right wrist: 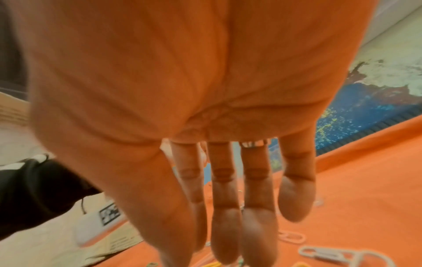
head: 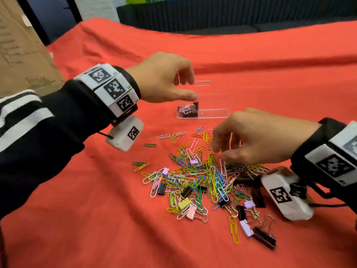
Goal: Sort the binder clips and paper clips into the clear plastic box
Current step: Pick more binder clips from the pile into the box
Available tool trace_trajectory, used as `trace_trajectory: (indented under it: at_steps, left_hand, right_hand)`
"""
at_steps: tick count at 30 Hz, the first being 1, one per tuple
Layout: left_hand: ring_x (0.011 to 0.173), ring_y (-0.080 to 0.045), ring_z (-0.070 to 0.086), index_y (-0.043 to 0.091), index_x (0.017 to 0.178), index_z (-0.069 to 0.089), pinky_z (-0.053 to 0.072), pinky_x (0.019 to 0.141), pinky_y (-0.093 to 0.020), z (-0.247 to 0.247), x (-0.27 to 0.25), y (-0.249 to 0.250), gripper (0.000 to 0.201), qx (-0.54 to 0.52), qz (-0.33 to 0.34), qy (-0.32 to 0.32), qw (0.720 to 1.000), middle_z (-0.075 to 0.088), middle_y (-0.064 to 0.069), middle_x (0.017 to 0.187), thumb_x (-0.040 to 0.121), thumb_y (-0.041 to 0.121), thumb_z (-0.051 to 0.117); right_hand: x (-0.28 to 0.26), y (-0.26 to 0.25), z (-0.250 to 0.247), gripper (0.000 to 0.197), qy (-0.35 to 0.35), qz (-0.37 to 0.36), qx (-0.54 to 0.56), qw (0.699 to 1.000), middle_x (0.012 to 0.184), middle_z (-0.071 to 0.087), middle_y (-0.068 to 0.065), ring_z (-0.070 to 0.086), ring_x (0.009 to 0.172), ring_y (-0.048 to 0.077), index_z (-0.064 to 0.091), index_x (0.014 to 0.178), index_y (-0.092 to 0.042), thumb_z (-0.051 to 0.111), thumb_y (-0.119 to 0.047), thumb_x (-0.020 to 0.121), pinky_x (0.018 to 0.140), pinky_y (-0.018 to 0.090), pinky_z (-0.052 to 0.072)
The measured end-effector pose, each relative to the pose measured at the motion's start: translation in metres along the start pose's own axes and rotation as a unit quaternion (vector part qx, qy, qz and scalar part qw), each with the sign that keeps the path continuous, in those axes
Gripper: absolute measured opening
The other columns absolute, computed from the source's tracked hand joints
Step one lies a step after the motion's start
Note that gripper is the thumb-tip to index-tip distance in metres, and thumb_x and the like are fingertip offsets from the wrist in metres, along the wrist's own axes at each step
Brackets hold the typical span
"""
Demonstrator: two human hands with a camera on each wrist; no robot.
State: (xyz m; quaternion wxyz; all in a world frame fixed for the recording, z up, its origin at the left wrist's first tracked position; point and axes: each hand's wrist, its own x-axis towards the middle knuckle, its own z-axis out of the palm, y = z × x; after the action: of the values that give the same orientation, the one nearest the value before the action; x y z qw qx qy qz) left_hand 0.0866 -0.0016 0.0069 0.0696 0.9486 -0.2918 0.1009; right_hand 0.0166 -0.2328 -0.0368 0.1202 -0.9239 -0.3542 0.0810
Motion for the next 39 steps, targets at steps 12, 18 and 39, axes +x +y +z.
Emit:
trace_trajectory:
  at_steps: [12, 18, 39]
  left_hand:
    - [0.068, 0.004, 0.059, 0.028, 0.101, 0.064, 0.045, 0.063, -0.016, 0.029, -0.089, 0.047, 0.046, -0.008, 0.03, -0.341, 0.94, 0.069, 0.012, 0.085, 0.068, 0.052, 0.084]
    - [0.061, 0.009, 0.064, 0.026, 0.092, 0.069, 0.043, 0.058, -0.008, 0.025, -0.091, 0.036, 0.033, -0.081, -0.015, -0.298, 0.951, 0.065, 0.034, 0.067, 0.067, 0.025, 0.09]
    - [0.07, 0.004, 0.063, 0.028, 0.102, 0.071, 0.042, 0.062, -0.006, 0.032, -0.093, 0.036, 0.028, -0.072, 0.028, -0.244, 0.967, 0.067, 0.018, 0.082, 0.077, 0.03, 0.084]
  right_hand:
    - [0.026, -0.036, 0.022, 0.026, -0.042, -0.082, -0.075, 0.993, 0.099, 0.067, -0.01, 0.051, 0.078, 0.008, 0.07, 0.105, -0.036, 0.065, -0.026, 0.081, 0.076, 0.024, 0.044]
    - [0.026, -0.038, 0.02, 0.021, -0.028, -0.032, -0.068, 0.997, 0.079, 0.071, -0.01, 0.064, 0.075, 0.012, 0.075, 0.087, -0.027, 0.065, -0.012, 0.076, 0.074, 0.029, 0.055]
    - [0.0, -0.027, -0.004, 0.013, 0.017, 0.014, 0.009, 1.0, 0.062, 0.068, -0.029, 0.064, 0.056, -0.006, 0.076, 0.08, -0.031, 0.081, -0.02, 0.078, 0.064, 0.022, 0.053]
